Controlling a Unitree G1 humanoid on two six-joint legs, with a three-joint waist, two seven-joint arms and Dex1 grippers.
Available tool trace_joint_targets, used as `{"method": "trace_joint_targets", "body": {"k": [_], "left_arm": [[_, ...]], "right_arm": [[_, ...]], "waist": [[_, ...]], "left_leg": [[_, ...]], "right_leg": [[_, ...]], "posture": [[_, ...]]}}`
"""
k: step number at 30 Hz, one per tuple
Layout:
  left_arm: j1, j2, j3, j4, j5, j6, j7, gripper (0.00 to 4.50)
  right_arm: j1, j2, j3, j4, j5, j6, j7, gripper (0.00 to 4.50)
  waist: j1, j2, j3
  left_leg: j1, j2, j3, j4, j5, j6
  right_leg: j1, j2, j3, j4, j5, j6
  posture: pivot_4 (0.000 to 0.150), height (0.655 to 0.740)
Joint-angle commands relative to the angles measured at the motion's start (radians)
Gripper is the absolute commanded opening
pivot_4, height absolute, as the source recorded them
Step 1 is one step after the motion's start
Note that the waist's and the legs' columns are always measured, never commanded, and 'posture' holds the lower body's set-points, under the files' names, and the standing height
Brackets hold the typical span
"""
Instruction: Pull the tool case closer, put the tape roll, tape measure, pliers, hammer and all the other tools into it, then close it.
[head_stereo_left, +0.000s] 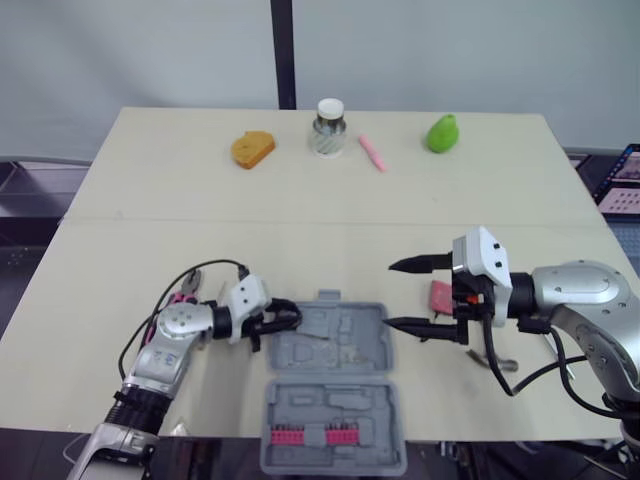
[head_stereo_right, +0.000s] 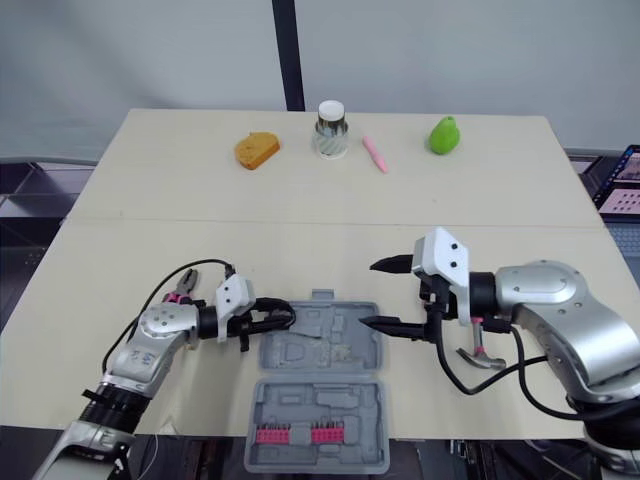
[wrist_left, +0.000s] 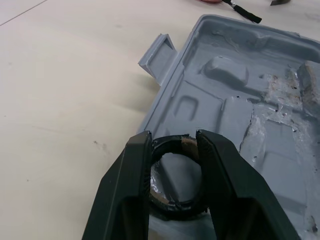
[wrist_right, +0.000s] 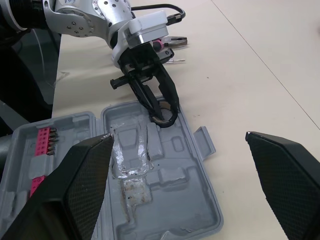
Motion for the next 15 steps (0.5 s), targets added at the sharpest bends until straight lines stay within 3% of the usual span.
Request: {"method": "trace_joint_targets", "body": {"k": [1, 15], "left_arm": [[0.016, 0.011, 0.000, -0.038, -0.008, -0.007, -0.015, 1.55], [0.002, 0.024, -0.016, 0.028, 0.074, -0.039, 0.024, 1.55]], "right_arm": [[-0.002, 0.001, -0.012, -0.020, 0.010, -0.014, 0.002, 4.50], [-0.005, 0.000, -0.007, -0.012, 0.000, -0.019, 0.002, 4.50]], "waist": [[0.000, 0.000, 0.000], [0.000, 0.000, 0.000]], "left_leg": [[0.000, 0.000, 0.000, 0.000, 0.000, 0.000], [0.000, 0.000, 0.000, 0.000, 0.000, 0.000]], "right_leg": [[0.000, 0.000, 0.000, 0.000, 0.000, 0.000], [0.000, 0.000, 0.000, 0.000, 0.000, 0.000]], "posture": [[0.150, 0.7400], [0.150, 0.7400]]}}
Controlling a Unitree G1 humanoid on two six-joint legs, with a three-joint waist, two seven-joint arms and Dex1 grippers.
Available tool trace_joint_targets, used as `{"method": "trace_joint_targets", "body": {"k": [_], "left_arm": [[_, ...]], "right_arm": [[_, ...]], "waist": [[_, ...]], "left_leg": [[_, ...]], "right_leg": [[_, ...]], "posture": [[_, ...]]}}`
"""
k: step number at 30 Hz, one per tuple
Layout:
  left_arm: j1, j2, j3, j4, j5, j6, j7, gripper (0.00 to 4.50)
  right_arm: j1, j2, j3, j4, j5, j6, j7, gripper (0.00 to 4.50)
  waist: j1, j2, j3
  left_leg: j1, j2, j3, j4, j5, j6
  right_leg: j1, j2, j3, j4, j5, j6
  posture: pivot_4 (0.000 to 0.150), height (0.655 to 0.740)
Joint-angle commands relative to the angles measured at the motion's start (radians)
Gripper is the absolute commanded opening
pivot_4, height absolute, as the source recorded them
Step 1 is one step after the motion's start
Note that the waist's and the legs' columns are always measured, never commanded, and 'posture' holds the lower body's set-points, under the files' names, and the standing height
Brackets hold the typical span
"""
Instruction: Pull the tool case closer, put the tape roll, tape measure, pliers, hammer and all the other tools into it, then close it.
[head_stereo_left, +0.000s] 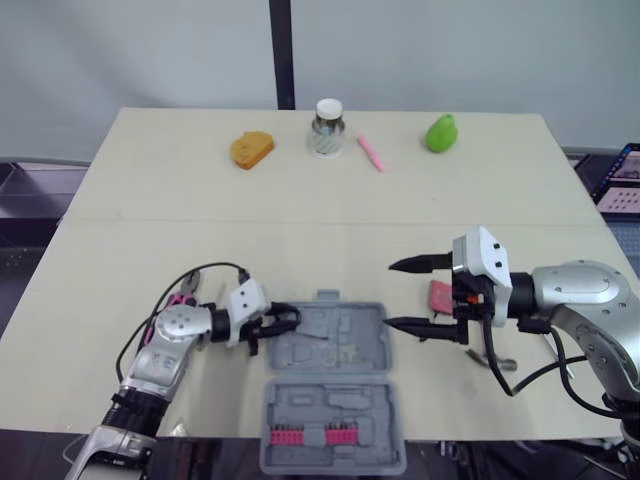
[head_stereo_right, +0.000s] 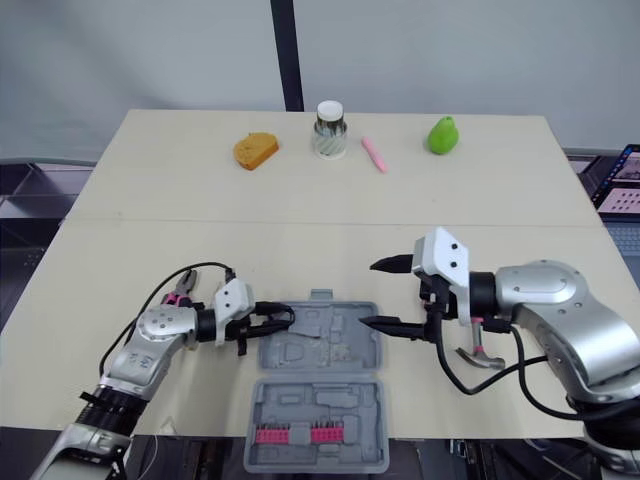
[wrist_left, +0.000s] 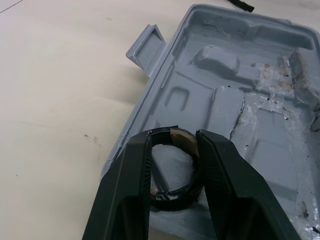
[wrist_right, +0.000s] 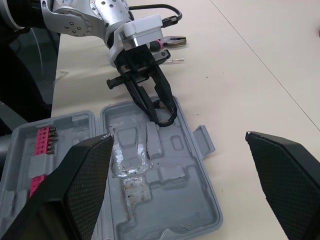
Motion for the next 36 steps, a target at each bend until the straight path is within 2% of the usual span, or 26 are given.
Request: {"method": "trace_joint_targets", "body": {"k": [1, 26, 32, 36], "left_arm": [[-0.002, 0.013, -0.008, 0.035, 0.041, -0.018, 0.026, 1.55], [0.009, 0.021, -0.021, 0.077, 0.050, -0.109, 0.022, 1.55], [0.011, 0.006, 0.029, 0.009, -0.063, 0.000, -0.004, 1.55], [0.015, 0.036, 0.114, -0.118, -0.201, 0.181, -0.013, 1.55]], "right_arm": [[-0.005, 0.000, -0.007, -0.012, 0.003, -0.017, 0.002, 4.50], [-0.015, -0.006, -0.005, 0.012, -0.022, -0.038, 0.020, 4.50], [-0.020, -0.001, -0.009, 0.023, -0.020, -0.043, 0.019, 4.50], [-0.002, 0.017, -0.056, 0.042, 0.022, -0.029, 0.005, 4.50]], "waist": [[0.000, 0.000, 0.000], [0.000, 0.000, 0.000], [-0.001, 0.000, 0.000], [-0.003, 0.000, 0.000]], "left_leg": [[0.000, 0.000, 0.000, 0.000, 0.000, 0.000], [0.001, 0.000, 0.000, 0.000, 0.000, 0.000], [0.001, 0.000, 0.000, 0.000, 0.000, 0.000], [0.000, 0.001, 0.000, 0.000, 0.000, 0.000]], "right_leg": [[0.000, 0.000, 0.000, 0.000, 0.000, 0.000], [0.001, 0.000, 0.000, 0.000, 0.000, 0.000], [0.000, 0.000, 0.000, 0.000, 0.000, 0.000], [0.000, 0.000, 0.000, 0.000, 0.000, 0.000]], "posture": [[0.150, 0.7400], [0.150, 0.7400], [0.150, 0.7400], [0.150, 0.7400]]}}
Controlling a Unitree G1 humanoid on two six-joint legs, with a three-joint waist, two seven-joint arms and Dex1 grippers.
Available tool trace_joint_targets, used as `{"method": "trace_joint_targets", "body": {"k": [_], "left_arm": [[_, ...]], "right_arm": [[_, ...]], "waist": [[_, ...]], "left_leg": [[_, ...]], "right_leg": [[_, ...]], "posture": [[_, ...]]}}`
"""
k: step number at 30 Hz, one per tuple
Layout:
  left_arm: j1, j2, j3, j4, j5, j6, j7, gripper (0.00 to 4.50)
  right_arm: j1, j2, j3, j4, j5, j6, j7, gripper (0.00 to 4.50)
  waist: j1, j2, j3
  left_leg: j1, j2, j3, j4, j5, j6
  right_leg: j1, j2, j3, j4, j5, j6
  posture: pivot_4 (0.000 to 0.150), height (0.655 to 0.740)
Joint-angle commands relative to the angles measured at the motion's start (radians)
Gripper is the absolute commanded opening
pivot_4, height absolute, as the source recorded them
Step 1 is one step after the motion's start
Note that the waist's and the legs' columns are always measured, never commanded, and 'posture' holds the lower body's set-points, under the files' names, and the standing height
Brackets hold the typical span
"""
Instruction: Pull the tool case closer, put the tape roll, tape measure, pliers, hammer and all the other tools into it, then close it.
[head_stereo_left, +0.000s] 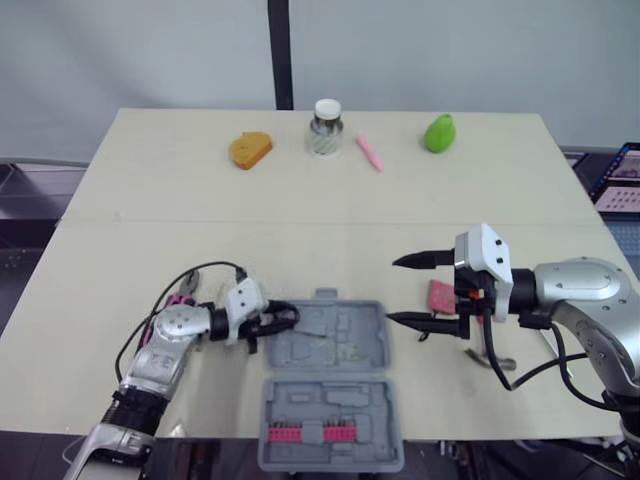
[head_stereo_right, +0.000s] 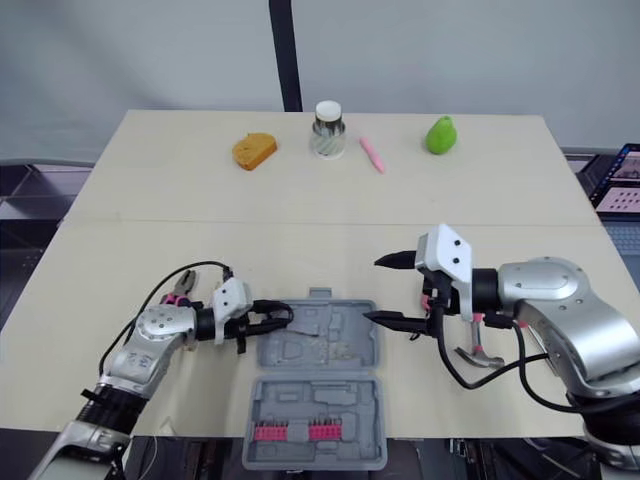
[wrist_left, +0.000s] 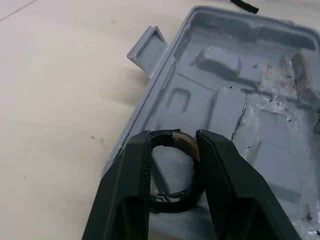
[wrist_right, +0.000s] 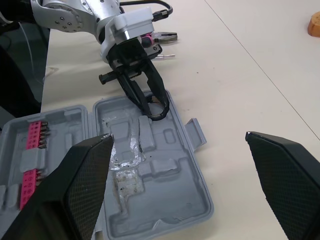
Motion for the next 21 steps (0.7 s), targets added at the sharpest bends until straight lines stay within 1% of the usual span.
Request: {"method": "trace_joint_targets", "body": {"k": [1, 6, 7, 9, 11, 13, 17, 19, 21], "left_arm": [[0.006, 0.041, 0.101, -0.136, -0.129, 0.154, -0.007, 1.55], [0.051, 0.155, 0.282, -0.258, -0.219, 0.333, 0.051, 1.55], [0.072, 0.178, 0.328, -0.270, -0.230, 0.352, 0.064, 1.78], [0.122, 0.219, 0.418, -0.281, -0.244, 0.372, 0.084, 2.39], [0.194, 0.257, 0.519, -0.268, -0.247, 0.372, 0.093, 3.45], [0.285, 0.288, 0.625, -0.244, -0.233, 0.354, 0.100, 4.43], [0.413, 0.313, 0.788, -0.192, -0.228, 0.319, 0.105, 4.48], [0.474, 0.319, 0.866, -0.141, -0.219, 0.286, 0.102, 4.48], [0.515, 0.320, 0.905, -0.108, -0.204, 0.249, 0.107, 4.48]], "right_arm": [[0.014, 0.018, -0.072, 0.005, 0.052, -0.002, -0.009, 4.50], [0.116, 0.013, -0.208, 0.119, 0.075, -0.009, -0.008, 4.50], [0.145, 0.006, -0.238, 0.154, 0.068, -0.017, -0.001, 4.50], [0.193, -0.010, -0.295, 0.231, 0.049, -0.041, 0.011, 4.50], [0.233, -0.027, -0.348, 0.334, 0.020, -0.081, 0.019, 4.50], [0.273, -0.049, -0.385, 0.477, -0.034, -0.150, 0.027, 4.50], [0.289, -0.069, -0.419, 0.719, -0.100, -0.278, 0.035, 4.50], [0.266, -0.078, -0.429, 0.858, -0.134, -0.345, 0.023, 4.50], [0.231, -0.087, -0.431, 0.973, -0.160, -0.400, 0.013, 4.50]], "waist": [[0.001, 0.000, 0.000], [0.003, -0.001, 0.000], [0.003, -0.001, 0.000], [0.003, -0.001, 0.000], [0.002, -0.001, 0.000], [0.000, -0.001, 0.000], [-0.001, -0.001, 0.000], [-0.002, -0.001, 0.000], [-0.005, 0.000, 0.000]], "left_leg": [[0.000, 0.000, 0.000, 0.000, 0.000, 0.000], [0.000, -0.001, -0.001, 0.000, 0.000, 0.000], [0.000, -0.001, -0.001, 0.000, 0.000, 0.000], [0.000, -0.001, -0.001, -0.001, 0.000, 0.000], [0.000, -0.001, -0.001, -0.001, 0.000, 0.000], [0.000, -0.001, 0.000, -0.001, 0.000, 0.000], [0.001, 0.000, 0.002, -0.002, 0.000, 0.000], [0.001, 0.000, 0.003, -0.002, 0.000, 0.000], [0.002, 0.000, 0.004, -0.002, 0.000, 0.000]], "right_leg": [[0.000, 0.000, 0.000, 0.000, 0.000, 0.000], [0.001, 0.000, 0.000, 0.000, 0.000, 0.000], [0.001, 0.000, 0.000, 0.000, 0.000, 0.000], [0.001, -0.001, 0.000, 0.000, 0.000, 0.000], [0.001, 0.000, 0.000, -0.001, 0.000, 0.000], [0.001, 0.000, 0.000, -0.001, 0.000, 0.000], [0.000, 0.000, 0.000, -0.002, 0.000, 0.000], [0.000, 0.000, 0.001, -0.002, 0.000, 0.000], [0.000, 0.000, 0.001, -0.003, 0.000, 0.000]], "posture": [[0.150, 0.7400], [0.150, 0.7400], [0.150, 0.7400], [0.150, 0.7400], [0.150, 0.7400], [0.150, 0.7400], [0.150, 0.7400], [0.150, 0.7400], [0.150, 0.7400]]}}
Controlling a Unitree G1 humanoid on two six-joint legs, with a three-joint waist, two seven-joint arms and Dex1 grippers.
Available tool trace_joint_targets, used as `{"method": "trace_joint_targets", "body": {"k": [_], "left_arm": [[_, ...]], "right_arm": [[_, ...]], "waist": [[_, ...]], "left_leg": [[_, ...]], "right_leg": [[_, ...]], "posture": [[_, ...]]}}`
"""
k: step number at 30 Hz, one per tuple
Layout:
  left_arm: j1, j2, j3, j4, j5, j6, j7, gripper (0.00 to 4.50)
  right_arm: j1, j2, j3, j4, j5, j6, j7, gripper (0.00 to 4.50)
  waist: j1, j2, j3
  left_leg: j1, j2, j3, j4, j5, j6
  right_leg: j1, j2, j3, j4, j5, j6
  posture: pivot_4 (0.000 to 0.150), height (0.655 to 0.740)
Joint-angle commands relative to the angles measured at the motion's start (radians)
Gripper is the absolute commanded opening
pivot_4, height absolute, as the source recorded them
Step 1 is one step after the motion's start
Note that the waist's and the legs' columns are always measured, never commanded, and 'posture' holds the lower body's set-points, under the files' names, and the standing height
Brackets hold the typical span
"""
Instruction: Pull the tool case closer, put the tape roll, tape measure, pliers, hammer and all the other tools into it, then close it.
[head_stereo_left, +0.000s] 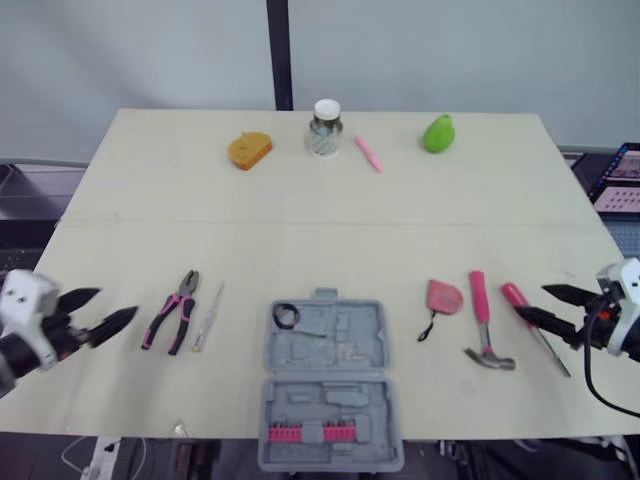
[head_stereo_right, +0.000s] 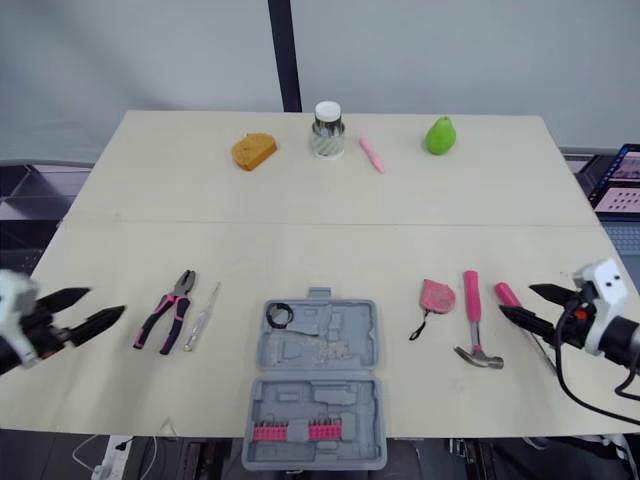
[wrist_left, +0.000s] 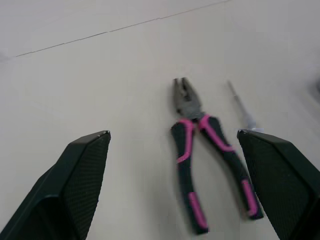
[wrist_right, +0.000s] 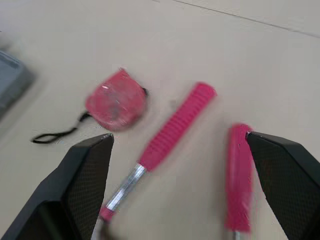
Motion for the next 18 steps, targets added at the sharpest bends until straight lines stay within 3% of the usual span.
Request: {"method": "trace_joint_targets", "body": {"k": [1, 9, 18], "left_arm": [[0.052, 0.018, 0.102, 0.050, 0.019, -0.071, 0.009, 4.48], [0.120, -0.007, 0.170, 0.111, 0.022, -0.142, 0.050, 4.48], [0.100, -0.001, 0.112, 0.103, 0.020, -0.147, 0.053, 4.48]], "right_arm": [[-0.056, -0.038, -0.041, 0.187, -0.046, -0.121, -0.011, 4.50], [-0.194, -0.082, -0.019, 0.529, -0.121, -0.271, -0.020, 4.50], [-0.216, -0.078, -0.009, 0.527, -0.128, -0.285, 0.004, 4.50]], "waist": [[-0.004, 0.000, 0.000], [-0.014, 0.001, 0.000], [-0.025, 0.001, 0.000]], "left_leg": [[0.000, 0.000, 0.000, 0.000, 0.000, 0.000], [0.000, 0.001, 0.000, -0.001, -0.001, -0.001], [0.000, 0.002, 0.001, -0.001, -0.002, -0.002]], "right_leg": [[0.000, 0.000, 0.000, 0.000, 0.000, 0.000], [-0.001, 0.000, 0.000, -0.001, 0.000, 0.000], [-0.001, 0.000, 0.000, -0.001, 0.000, -0.001]], "posture": [[0.150, 0.7400], [0.150, 0.7400], [0.150, 0.7400]]}}
